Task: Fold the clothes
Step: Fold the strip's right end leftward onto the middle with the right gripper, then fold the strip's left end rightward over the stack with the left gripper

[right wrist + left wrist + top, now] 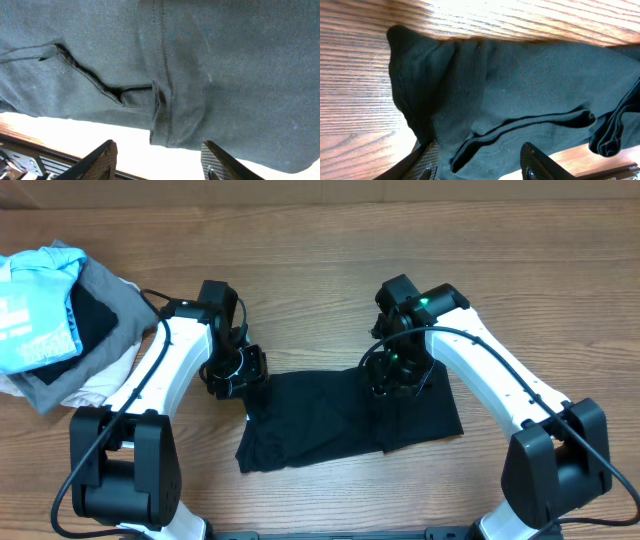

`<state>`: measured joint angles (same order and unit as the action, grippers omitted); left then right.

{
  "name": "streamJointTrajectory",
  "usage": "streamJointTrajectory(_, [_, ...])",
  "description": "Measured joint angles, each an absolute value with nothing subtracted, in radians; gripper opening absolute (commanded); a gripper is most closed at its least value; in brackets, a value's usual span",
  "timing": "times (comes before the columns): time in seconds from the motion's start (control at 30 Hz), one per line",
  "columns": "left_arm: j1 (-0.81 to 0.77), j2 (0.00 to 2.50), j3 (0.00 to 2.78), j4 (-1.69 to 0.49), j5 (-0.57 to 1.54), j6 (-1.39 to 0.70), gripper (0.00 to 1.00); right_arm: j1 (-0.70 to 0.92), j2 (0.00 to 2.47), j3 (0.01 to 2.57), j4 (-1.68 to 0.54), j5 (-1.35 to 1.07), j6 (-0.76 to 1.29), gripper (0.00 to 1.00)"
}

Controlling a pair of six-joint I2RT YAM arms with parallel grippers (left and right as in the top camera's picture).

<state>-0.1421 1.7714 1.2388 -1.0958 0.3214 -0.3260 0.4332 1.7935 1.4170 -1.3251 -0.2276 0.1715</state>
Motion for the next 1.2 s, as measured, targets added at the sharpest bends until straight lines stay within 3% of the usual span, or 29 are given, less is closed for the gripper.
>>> streamJointTrajectory(0.13, [-0.142,1.771,1.239,-1.113,0.321,-0.323,0.73,0.433,1.794,1.417,-1.341,-0.18,0.165,0.57])
streamJointTrajectory(0.27, [-0.142,1.771,1.239,-1.142,0.321,-0.316,0.79,0.426,1.794,1.417,-1.353,-0.084,0.187,0.59])
streamJointTrajectory(0.5, [-0.165,1.771,1.197,-1.102,0.325,-0.292,0.81,0.361,1.794,1.417,-1.347,-0.017,0.241,0.64])
streamJointTrajectory(0.73, [-0.184,1.767,1.016,-0.926,0.323,-0.288,0.84,0.329,1.794,1.415,-1.352,0.001,0.254,0.66])
streamJointTrajectory(0.83, [-0.184,1.743,0.955,-0.852,0.32,-0.289,0.81,0.329,1.794,1.414,-1.354,0.001,0.255,0.66])
streamJointTrajectory(0.9, [-0.184,1.718,0.925,-0.818,0.319,-0.289,0.75,0.329,1.794,1.414,-1.355,0.001,0.256,0.66])
streamJointTrajectory(1.1, [-0.184,1.71,0.889,-0.752,0.333,-0.282,0.07,0.329,1.794,1.413,-1.364,0.001,0.258,0.66])
streamJointTrajectory(1.2, [-0.184,1.721,0.883,-0.757,0.363,-0.276,0.04,0.329,1.794,1.413,-1.366,0.001,0.258,0.66])
